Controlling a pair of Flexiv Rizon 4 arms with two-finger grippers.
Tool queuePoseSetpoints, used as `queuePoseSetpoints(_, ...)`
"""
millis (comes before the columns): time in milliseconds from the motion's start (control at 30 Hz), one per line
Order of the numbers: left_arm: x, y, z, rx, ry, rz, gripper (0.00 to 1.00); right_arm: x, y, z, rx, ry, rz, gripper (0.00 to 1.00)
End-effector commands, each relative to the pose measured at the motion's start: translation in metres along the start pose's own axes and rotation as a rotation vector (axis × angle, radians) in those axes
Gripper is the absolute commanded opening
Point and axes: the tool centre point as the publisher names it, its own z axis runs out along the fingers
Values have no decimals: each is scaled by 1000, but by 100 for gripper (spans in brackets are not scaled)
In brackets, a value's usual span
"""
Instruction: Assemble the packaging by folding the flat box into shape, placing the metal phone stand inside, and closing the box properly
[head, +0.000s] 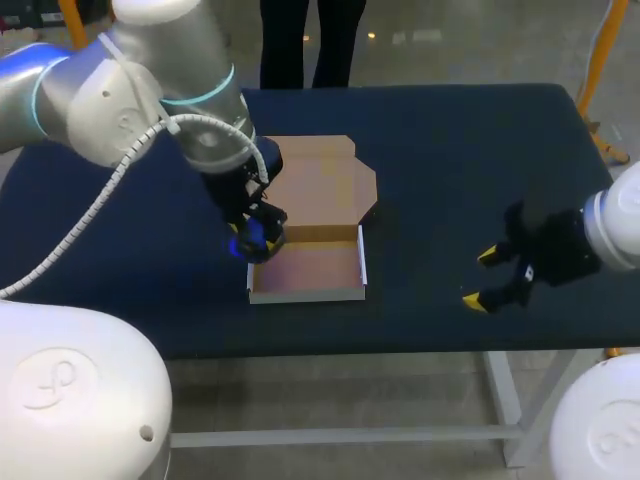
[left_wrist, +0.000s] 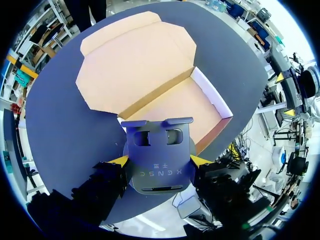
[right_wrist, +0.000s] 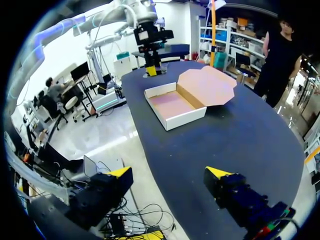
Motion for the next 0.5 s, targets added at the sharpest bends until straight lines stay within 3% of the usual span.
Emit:
queuePoseSetpoints(33, 12, -18, 17, -30, -14, 11, 0, 7, 0, 0, 2, -119, -2, 100)
queuePoseSetpoints(500, 38, -40, 54, -33, -12, 69, 0, 7, 0, 0, 2, -119, -2, 100)
